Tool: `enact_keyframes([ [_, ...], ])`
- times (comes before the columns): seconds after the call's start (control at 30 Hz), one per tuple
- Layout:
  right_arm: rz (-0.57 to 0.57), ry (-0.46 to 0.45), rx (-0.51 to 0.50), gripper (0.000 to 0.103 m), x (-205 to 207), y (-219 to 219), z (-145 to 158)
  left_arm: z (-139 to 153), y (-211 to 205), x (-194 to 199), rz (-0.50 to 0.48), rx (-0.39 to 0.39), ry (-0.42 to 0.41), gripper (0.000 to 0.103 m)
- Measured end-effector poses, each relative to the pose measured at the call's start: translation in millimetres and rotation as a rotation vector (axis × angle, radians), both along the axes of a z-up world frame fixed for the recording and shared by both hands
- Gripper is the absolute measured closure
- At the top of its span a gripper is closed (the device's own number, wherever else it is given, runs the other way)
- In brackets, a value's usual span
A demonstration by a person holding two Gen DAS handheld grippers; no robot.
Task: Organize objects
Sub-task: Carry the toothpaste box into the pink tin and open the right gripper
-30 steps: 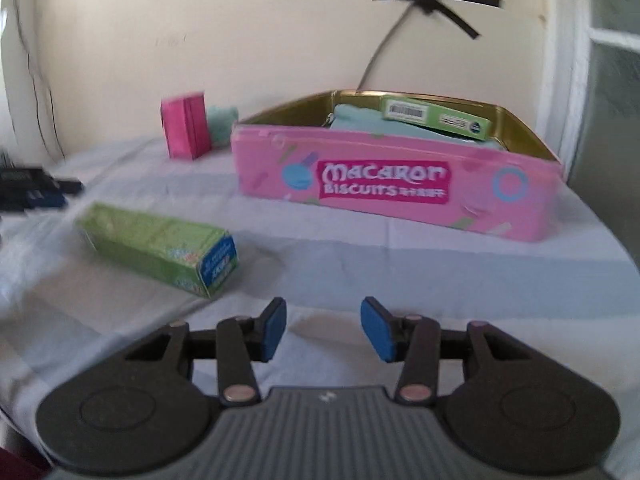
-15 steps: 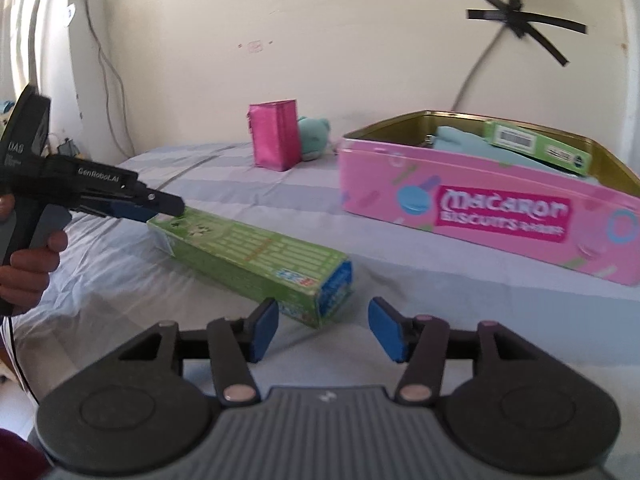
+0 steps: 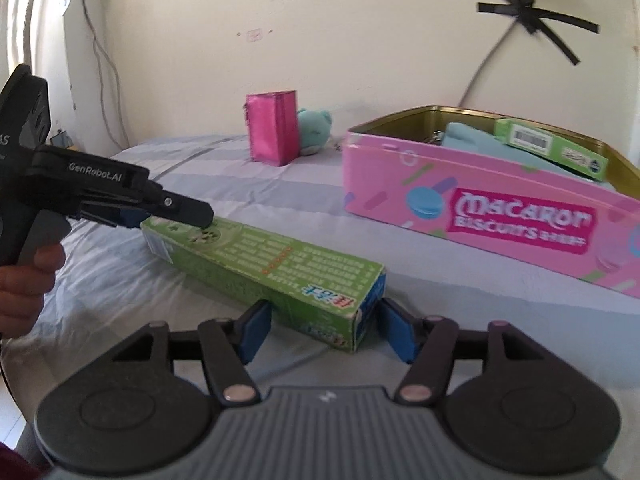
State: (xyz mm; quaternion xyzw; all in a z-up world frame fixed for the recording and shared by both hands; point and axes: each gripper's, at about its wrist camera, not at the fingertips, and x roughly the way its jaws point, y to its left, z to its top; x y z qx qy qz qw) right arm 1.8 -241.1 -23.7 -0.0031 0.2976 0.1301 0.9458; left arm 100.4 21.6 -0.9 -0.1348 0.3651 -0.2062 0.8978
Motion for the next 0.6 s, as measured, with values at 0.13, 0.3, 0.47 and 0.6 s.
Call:
enact_keyframes([
  [0.13, -0.052, -0.079, -0.015, 0.043, -16, -15, 14, 14, -19, 3, -0.031, -0.028, -0.029, 0.031],
  [0.3, -0.135, -0.163, -0.001, 0.043, -15, -49, 42, 50, -61, 20, -0.090, -0.018, -0.112, 0.030],
  [0.47, -0.223, -0.224, -0.005, 0.043, 0, -89, 64, 78, -110, 43, -0.138, -0.006, -0.171, 0.030],
  [0.6, -0.277, -0.220, -0.002, 0.043, 24, -119, 66, 85, -143, 60, -0.155, 0.033, -0.198, 0.030],
])
